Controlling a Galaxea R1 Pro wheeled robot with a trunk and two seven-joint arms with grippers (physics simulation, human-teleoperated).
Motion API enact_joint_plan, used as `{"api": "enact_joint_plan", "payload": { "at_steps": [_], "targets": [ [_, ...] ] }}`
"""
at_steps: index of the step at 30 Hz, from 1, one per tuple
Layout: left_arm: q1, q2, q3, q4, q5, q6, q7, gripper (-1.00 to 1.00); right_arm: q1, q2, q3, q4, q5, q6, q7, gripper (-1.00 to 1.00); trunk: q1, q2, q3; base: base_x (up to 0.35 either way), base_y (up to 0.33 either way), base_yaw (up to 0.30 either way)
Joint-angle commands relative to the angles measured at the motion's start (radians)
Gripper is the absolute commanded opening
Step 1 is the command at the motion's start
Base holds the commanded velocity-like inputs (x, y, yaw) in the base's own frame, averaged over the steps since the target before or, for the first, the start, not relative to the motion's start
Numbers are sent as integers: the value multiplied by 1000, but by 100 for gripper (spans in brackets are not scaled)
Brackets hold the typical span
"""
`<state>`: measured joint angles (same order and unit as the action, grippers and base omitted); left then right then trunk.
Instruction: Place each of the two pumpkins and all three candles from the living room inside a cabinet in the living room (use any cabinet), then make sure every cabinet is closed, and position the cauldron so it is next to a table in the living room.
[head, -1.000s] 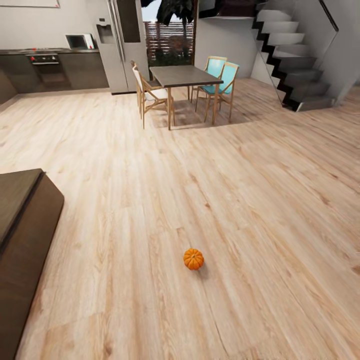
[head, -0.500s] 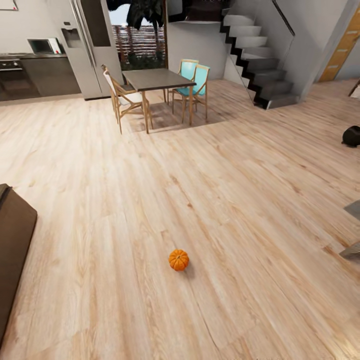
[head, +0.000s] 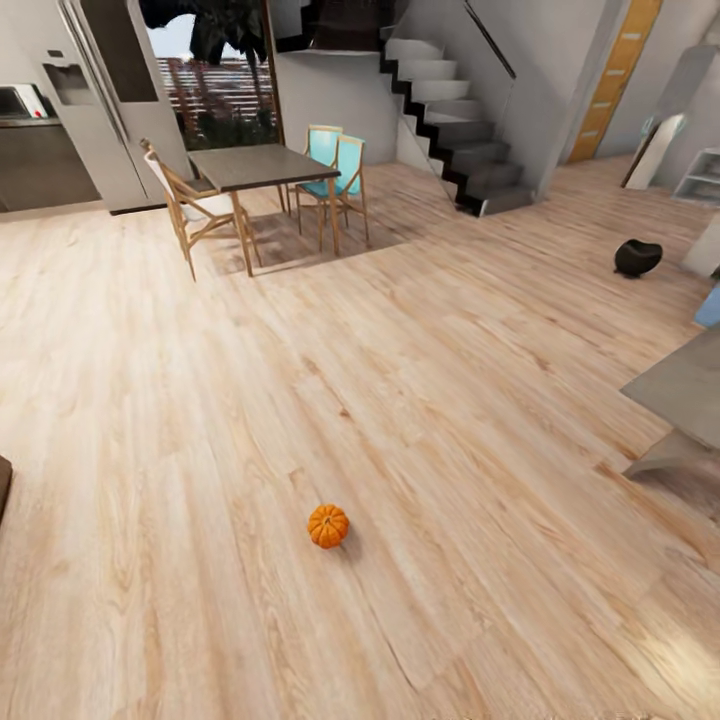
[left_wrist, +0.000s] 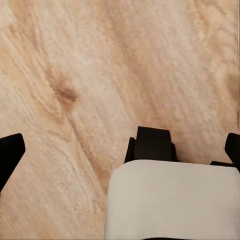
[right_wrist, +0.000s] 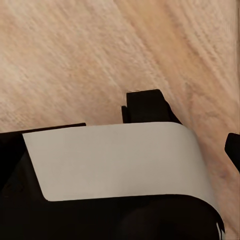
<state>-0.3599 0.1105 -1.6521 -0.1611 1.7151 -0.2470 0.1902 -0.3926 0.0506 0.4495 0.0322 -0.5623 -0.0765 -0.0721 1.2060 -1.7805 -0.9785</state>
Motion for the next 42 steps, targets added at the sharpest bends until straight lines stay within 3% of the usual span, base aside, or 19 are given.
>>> {"api": "enact_joint_plan", "payload": {
  "at_steps": [1, 26, 42],
  "targets": [
    [0, 0, 0, 0, 0, 0, 0, 100, 0, 0, 0, 0, 0, 0, 0, 100, 0, 0, 1, 0, 0, -282],
    [0, 0, 0, -2, 0, 0, 0, 100, 0, -1, 0, 0, 1, 0, 0, 100, 0, 0, 22, 2, 0, -281],
    [0, 0, 0, -2, 0, 0, 0, 100, 0, -2, 0, 0, 1, 1, 0, 100, 0, 0, 35, 114, 0, -281]
  ]
}}
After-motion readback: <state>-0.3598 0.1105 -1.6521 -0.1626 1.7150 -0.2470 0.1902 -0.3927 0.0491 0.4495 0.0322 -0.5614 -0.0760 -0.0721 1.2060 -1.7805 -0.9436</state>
